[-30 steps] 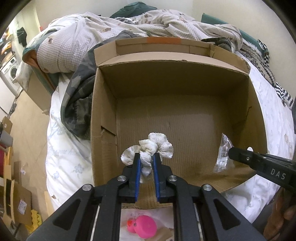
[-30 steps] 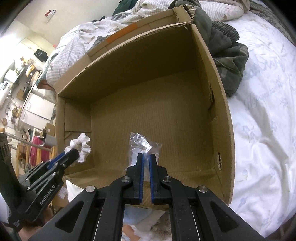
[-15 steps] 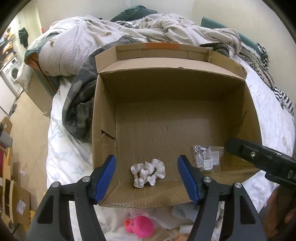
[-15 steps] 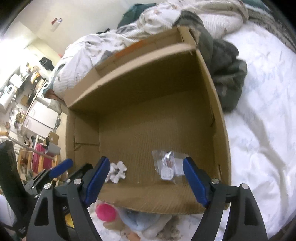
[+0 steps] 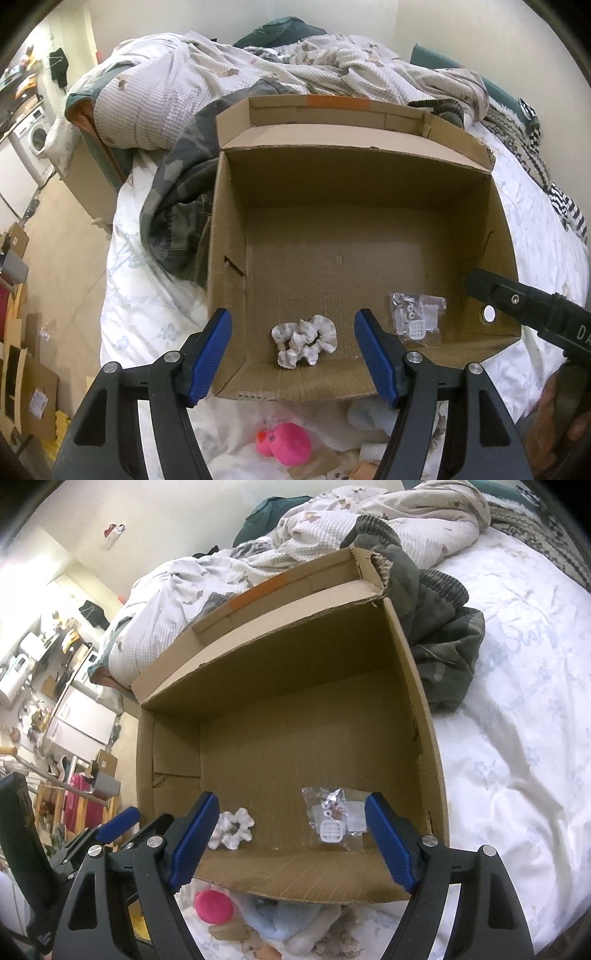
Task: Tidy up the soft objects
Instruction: 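Withdraw both tools from the box toward the remaining items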
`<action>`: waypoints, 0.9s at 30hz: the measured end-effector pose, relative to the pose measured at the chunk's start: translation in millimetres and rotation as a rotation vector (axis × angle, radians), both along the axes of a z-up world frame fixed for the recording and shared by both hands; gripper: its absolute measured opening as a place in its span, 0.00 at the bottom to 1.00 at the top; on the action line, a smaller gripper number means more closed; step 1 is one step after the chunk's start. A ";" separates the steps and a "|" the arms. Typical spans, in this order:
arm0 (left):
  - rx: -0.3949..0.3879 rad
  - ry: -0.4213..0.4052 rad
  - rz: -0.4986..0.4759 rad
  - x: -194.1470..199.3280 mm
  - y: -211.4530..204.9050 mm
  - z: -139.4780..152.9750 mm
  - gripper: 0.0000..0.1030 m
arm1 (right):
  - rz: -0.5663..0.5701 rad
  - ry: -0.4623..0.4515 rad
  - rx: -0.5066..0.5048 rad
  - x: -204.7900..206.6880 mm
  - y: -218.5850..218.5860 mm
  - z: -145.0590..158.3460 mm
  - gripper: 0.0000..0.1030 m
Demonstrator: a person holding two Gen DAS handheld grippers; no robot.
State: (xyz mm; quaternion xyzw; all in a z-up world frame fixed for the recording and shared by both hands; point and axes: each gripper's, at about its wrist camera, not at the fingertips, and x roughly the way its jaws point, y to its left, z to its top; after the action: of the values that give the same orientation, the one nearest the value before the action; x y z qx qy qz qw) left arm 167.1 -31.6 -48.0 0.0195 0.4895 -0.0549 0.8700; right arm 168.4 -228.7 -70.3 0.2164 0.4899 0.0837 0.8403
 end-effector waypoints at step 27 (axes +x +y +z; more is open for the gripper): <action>-0.033 -0.021 0.100 -61.8 42.5 24.3 0.64 | 0.036 -0.032 -0.016 -62.2 -7.5 22.7 0.84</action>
State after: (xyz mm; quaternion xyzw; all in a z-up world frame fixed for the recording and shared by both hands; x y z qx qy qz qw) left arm 105.4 10.9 -23.7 -0.0188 0.4796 -0.0195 0.8771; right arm 106.3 -236.2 -47.7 0.1997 0.4809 0.0984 0.8480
